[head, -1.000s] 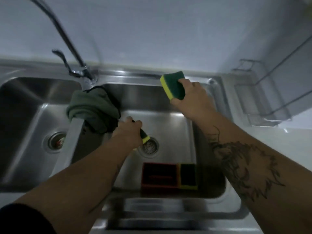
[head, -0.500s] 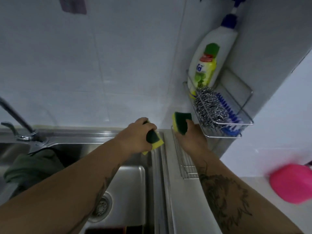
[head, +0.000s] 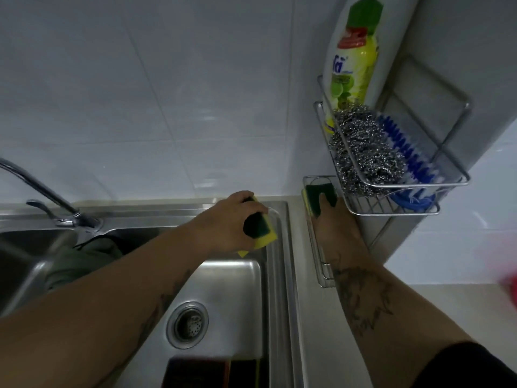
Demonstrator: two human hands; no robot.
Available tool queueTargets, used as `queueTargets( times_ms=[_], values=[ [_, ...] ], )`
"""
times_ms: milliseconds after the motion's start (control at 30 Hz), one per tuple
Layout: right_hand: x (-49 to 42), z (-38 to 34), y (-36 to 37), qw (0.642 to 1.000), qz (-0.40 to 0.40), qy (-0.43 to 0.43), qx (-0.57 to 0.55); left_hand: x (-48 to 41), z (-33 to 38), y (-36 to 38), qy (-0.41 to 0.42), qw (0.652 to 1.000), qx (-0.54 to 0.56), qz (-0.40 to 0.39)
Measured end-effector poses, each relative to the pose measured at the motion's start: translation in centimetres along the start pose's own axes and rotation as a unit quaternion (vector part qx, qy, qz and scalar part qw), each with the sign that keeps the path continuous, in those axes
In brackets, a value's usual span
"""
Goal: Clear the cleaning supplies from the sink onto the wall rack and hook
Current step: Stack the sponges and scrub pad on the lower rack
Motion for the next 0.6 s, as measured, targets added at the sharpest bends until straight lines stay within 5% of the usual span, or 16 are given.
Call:
queueTargets(
  times_ms=[167,300,600],
  values=[
    [-3.8,4.3,1.7,0.992,-0.067,0.083,-0.071,-3.4,1.7,0.3,0.038,0.999,0.007,0.009],
    [-1.2,4.9,-1.1,0.996,0.077,-0.028,-0.026,-8.3,4.2,0.5,0.081,0.997,0.004,-0.003],
    [4.9,9.3,1.5,0.989,0.101,-0.107,0.018,-14.5,8.6,3.8,0.109,0.992,0.066,0.002]
  ],
)
Point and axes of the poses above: each hand's wrist, its own x-axis away from the middle knuckle, its own y-axis out of the palm, z = x × y, the point moved 9 cm from there along -x, towards the middle knuckle, and after that the axes turned 15 degrees about y, right-handed, at the moved point
